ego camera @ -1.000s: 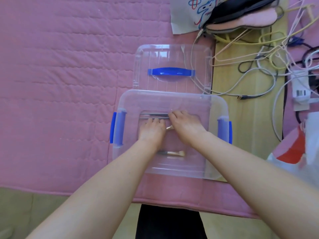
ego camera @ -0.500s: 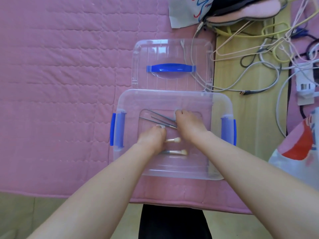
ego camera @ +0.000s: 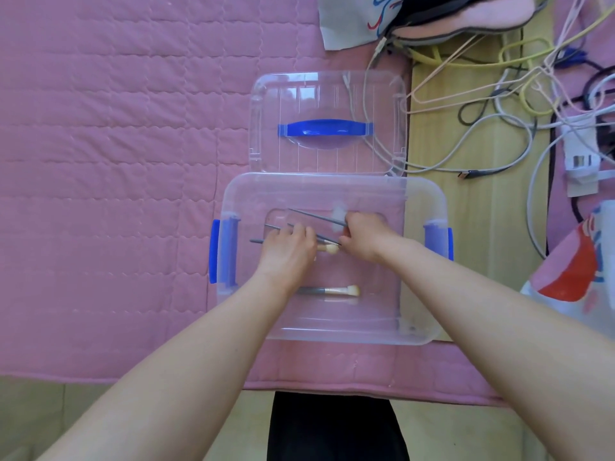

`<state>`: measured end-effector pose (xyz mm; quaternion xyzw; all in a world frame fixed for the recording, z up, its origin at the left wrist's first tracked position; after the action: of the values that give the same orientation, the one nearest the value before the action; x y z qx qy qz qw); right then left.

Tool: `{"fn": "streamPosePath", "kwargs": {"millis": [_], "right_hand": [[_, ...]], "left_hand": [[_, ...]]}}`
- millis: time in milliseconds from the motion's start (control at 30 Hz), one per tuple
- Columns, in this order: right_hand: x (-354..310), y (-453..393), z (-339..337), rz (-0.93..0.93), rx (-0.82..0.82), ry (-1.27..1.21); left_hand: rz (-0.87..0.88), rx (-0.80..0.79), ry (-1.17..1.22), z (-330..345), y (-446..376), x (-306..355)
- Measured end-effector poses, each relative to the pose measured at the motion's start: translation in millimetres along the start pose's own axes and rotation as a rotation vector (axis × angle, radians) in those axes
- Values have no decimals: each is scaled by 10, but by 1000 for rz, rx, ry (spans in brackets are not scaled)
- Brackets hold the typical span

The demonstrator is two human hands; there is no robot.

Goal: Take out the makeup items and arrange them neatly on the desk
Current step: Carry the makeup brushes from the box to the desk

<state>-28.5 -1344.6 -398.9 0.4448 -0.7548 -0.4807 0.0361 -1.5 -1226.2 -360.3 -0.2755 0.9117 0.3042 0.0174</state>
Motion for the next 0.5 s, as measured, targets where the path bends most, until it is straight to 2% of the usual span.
{"fn": "streamPosePath", "kwargs": {"millis": [267, 500], "right_hand": [[-42, 61, -57, -34, 71, 81], [-21, 133, -78, 0, 24, 76]], "left_hand": [[21, -101, -31, 34, -30, 8], [90, -272, 77, 163, 71, 51]]}}
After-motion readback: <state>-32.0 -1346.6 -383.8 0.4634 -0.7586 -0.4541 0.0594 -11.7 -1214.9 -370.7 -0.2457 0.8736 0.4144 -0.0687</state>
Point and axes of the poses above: each hand's wrist, its own y-axis away from the middle knuckle, its own z-axis out of the palm, x = y × z, the point moved 7 cm from there along -y, towards the middle knuckle, and after that the axes turned 14 degrees about -y, right-handed, at the moved point
